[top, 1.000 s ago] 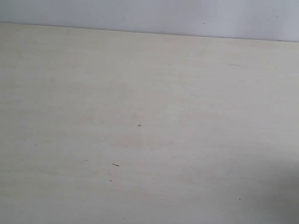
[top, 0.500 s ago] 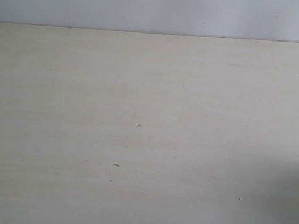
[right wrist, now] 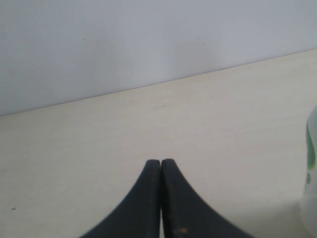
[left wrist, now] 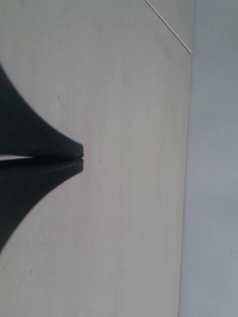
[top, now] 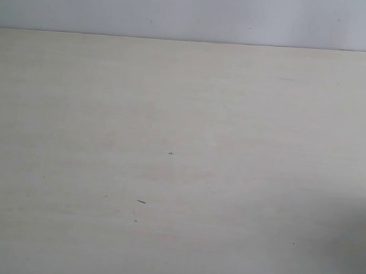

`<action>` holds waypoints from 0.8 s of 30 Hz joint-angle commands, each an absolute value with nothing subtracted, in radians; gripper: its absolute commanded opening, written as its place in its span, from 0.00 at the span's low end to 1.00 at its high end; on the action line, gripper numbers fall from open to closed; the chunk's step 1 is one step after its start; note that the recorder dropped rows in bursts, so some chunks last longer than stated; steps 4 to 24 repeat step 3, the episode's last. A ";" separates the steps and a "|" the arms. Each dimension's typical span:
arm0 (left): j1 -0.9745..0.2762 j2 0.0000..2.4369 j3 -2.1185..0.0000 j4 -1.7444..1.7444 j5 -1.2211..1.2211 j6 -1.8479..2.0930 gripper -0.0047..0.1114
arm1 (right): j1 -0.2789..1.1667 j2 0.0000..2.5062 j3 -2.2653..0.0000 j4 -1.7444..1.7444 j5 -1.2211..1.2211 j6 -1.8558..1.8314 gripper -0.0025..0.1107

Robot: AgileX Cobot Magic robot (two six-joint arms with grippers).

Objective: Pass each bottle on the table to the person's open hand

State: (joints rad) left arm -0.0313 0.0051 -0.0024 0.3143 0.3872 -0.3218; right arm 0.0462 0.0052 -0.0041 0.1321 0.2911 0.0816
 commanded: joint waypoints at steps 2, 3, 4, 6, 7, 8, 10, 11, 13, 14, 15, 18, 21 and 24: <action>-0.029 0.000 0.000 0.308 0.373 -0.327 0.04 | 0.046 0.000 0.000 0.131 0.285 0.081 0.02; -0.029 0.000 0.000 0.308 0.373 -0.327 0.04 | 0.046 0.000 0.000 0.131 0.285 0.081 0.02; -0.029 0.000 0.000 0.308 0.373 -0.327 0.04 | 0.046 0.000 0.000 0.131 0.285 0.081 0.02; -0.029 0.000 0.000 0.308 0.373 -0.327 0.04 | 0.046 0.000 0.000 0.131 0.285 0.081 0.02; -0.029 0.000 0.000 0.308 0.373 -0.327 0.04 | 0.046 0.000 0.000 0.131 0.285 0.081 0.02; -0.029 0.000 0.000 0.308 0.373 -0.327 0.04 | 0.046 0.000 0.000 0.131 0.285 0.081 0.02; -0.029 0.000 0.000 0.308 0.373 -0.327 0.04 | 0.046 0.000 0.000 0.131 0.285 0.081 0.02; -0.029 0.000 0.000 0.308 0.373 -0.327 0.04 | 0.046 0.000 0.000 0.131 0.285 0.081 0.02; -0.029 0.000 0.000 0.308 0.373 -0.327 0.04 | 0.046 0.000 0.000 0.131 0.285 0.081 0.02; -0.029 0.000 0.000 0.308 0.373 -0.327 0.04 | 0.046 0.000 0.000 0.131 0.285 0.081 0.02; -0.029 0.000 0.000 0.308 0.373 -0.327 0.04 | 0.046 0.000 0.000 0.131 0.285 0.081 0.02; -0.029 0.000 0.000 0.308 0.373 -0.327 0.04 | 0.046 0.000 0.000 0.131 0.285 0.081 0.02; -0.029 0.000 0.000 0.308 0.373 -0.327 0.04 | 0.046 0.000 0.000 0.131 0.285 0.081 0.02; -0.029 0.000 0.000 0.308 0.373 -0.327 0.04 | 0.046 0.000 0.000 0.131 0.285 0.081 0.02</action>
